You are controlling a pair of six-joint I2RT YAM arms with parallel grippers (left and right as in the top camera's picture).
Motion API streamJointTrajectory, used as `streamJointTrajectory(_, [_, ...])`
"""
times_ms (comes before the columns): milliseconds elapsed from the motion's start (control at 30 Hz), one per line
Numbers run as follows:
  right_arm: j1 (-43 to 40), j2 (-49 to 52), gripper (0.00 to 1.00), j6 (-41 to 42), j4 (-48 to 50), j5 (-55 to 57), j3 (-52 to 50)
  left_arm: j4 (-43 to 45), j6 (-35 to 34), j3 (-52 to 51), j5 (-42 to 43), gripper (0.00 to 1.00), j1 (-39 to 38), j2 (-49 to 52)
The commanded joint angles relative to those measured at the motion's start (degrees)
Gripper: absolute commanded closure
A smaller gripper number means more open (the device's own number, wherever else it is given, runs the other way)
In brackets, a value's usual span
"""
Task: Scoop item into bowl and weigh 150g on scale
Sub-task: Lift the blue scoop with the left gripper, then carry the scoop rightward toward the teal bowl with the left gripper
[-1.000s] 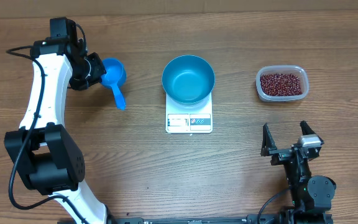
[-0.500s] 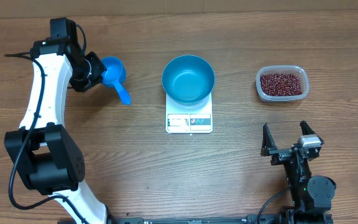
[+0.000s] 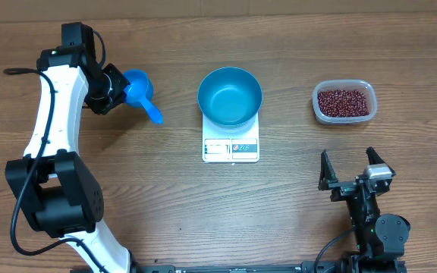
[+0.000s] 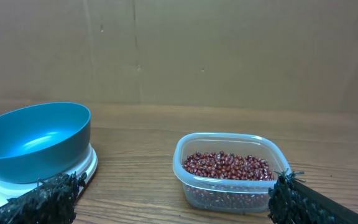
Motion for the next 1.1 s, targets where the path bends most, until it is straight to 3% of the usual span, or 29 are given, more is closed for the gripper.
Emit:
streamJointTrajectory(0, [0.3, -0.3, 0.00, -0.2, 0.3, -0.1, -0.6, -0.2, -1.0, 1.6, 0.7, 0.96, -0.1, -1.1])
streamJointTrajectory(700, [0.3, -0.3, 0.00, -0.2, 0.3, -0.1, -0.6, -0.1, -1.1, 1.6, 0.7, 0.96, -0.1, -1.1])
streamJointTrajectory(1067, [0.3, -0.3, 0.00, -0.2, 0.3, -0.1, -0.6, -0.4, -6.2, 1.6, 0.7, 0.96, -0.1, -1.1])
